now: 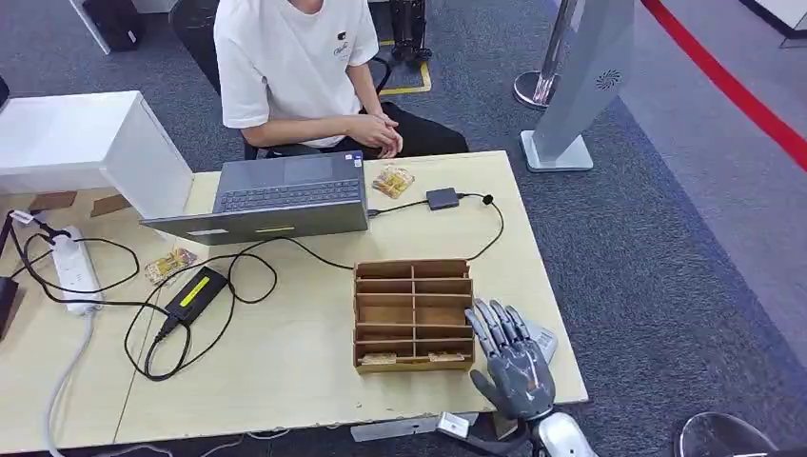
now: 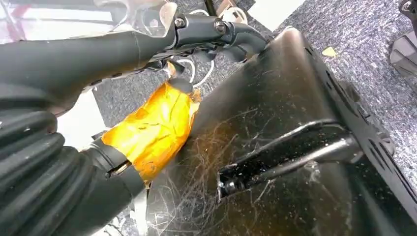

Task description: Pass the card to the sensor for recognition and then transmit it.

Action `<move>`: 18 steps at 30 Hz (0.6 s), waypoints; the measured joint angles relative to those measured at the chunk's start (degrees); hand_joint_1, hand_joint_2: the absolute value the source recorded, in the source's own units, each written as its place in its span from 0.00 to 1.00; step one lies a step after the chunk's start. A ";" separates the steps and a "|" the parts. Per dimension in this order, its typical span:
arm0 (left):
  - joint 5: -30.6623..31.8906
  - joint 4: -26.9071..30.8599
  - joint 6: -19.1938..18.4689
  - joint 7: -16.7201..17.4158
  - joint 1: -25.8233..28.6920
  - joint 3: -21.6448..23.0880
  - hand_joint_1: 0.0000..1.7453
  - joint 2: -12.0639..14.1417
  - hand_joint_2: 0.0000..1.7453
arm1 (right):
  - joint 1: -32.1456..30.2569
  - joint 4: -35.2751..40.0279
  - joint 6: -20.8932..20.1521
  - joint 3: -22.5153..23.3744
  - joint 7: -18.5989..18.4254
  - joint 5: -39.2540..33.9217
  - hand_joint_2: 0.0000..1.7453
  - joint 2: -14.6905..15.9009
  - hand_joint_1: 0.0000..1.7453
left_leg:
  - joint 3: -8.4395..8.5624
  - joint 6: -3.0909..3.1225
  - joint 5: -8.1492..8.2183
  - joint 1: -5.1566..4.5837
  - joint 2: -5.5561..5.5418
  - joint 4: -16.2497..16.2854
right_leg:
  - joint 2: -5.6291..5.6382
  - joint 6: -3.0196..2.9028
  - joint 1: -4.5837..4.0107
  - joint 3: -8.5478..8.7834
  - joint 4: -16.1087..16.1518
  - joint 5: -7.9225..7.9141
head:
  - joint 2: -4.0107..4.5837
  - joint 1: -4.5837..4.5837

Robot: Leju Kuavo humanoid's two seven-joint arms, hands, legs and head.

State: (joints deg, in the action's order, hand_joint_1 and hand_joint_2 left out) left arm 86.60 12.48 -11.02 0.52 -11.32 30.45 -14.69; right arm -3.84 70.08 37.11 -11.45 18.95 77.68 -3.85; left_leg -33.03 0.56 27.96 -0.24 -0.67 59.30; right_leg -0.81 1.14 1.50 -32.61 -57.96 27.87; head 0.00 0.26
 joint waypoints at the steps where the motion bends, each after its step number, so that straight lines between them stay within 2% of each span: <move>1: -0.02 0.00 -0.04 0.02 0.00 0.00 0.00 0.00 1.00 | 0.05 -0.24 0.00 0.17 0.31 0.00 1.00 -0.13 0.00 | 0.00 0.00 0.00 0.00 0.00 0.00 | 0.00 0.00 0.00 0.00 0.00 0.00 | 0.00 0.00; 9: -0.74 0.00 -0.02 0.59 0.00 0.00 0.00 0.00 1.00 | -0.12 -0.42 0.00 1.07 2.14 -0.13 1.00 -1.00 0.00 | 0.00 0.00 0.00 0.00 0.01 0.00 | 0.01 0.00 0.00 -0.02 0.00 0.00 | -0.02 0.00; 18: -2.19 0.00 0.68 1.38 0.03 -0.18 0.00 0.00 1.00 | -2.73 5.40 0.00 1.01 4.55 -2.21 1.00 -1.73 0.00 | -0.01 0.00 0.00 0.00 0.01 0.00 | 0.01 0.00 0.00 -0.02 0.00 0.00 | 0.00 0.00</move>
State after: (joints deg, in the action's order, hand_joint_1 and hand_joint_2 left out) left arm 84.41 12.48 -10.34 1.90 -11.29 30.27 -14.69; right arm -6.57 75.47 37.11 -10.45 23.50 75.47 -5.57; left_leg -33.04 0.56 27.97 -0.24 -0.67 59.29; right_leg -0.80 1.14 1.50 -32.63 -57.96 27.87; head 0.00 0.26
